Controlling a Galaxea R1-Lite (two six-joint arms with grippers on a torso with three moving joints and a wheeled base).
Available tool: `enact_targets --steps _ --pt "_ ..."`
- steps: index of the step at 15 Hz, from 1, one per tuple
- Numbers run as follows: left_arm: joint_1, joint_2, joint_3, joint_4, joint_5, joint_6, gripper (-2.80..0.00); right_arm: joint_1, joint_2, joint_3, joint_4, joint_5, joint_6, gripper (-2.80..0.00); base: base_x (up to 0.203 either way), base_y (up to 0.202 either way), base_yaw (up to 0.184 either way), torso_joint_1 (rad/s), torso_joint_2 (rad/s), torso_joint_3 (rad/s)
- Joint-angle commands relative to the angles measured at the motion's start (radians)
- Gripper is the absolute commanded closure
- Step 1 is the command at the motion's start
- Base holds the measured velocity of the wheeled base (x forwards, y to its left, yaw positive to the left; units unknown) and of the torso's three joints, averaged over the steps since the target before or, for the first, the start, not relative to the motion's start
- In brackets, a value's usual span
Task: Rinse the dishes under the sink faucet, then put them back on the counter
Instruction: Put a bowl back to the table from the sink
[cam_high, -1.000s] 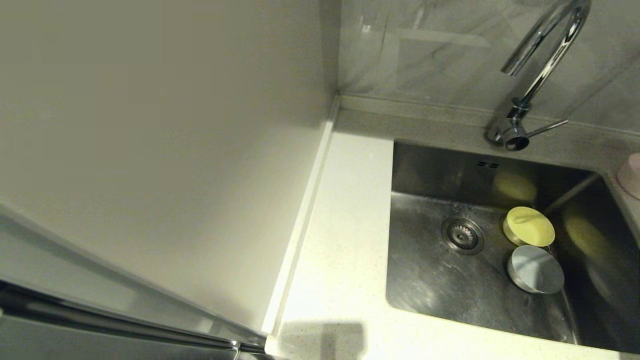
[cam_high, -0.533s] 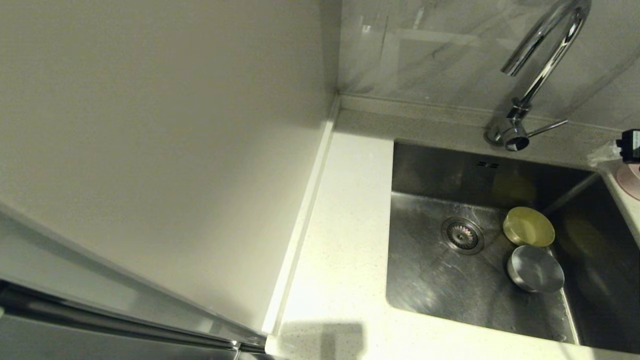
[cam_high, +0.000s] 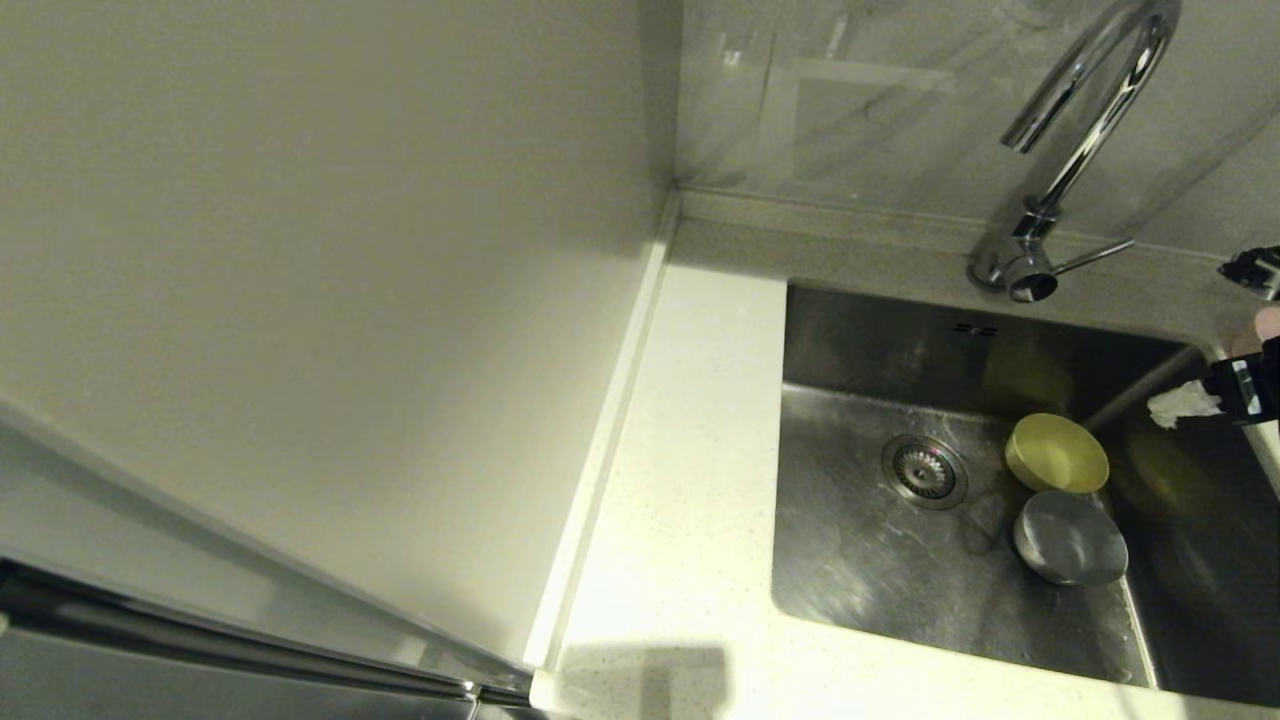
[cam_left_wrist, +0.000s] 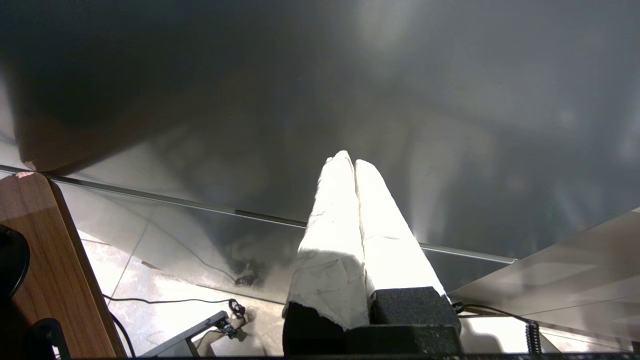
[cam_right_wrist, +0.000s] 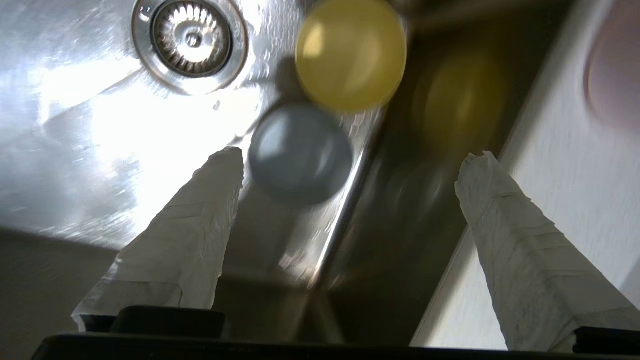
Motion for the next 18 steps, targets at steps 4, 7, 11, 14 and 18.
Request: enact_targets --steps 4,7,11,14,18 --pt "0.000 0.000 0.003 0.000 0.000 0.000 0.00 0.027 0.124 0.177 -0.439 0.079 -0.175 -2.80 0.000 0.000 0.000 0.000 0.00 0.000" --pt "0.000 0.000 0.003 0.000 0.000 0.000 0.00 0.029 0.168 0.337 -0.632 0.100 -0.263 -2.80 0.000 0.000 0.000 0.000 0.00 0.000" --pt "0.000 0.000 0.003 0.000 0.000 0.000 0.00 0.038 0.232 0.402 -0.733 0.097 -0.308 -2.80 0.000 0.000 0.000 0.000 0.00 0.000" --pt "0.000 0.000 0.003 0.000 0.000 0.000 0.00 0.075 0.286 0.399 -0.818 0.089 -0.310 -2.80 0.000 0.000 0.000 0.000 0.00 0.000" --pt "0.000 0.000 0.003 0.000 0.000 0.000 0.00 0.122 0.376 0.380 -1.033 0.002 -0.313 -2.80 0.000 0.000 0.000 0.000 0.00 0.000"
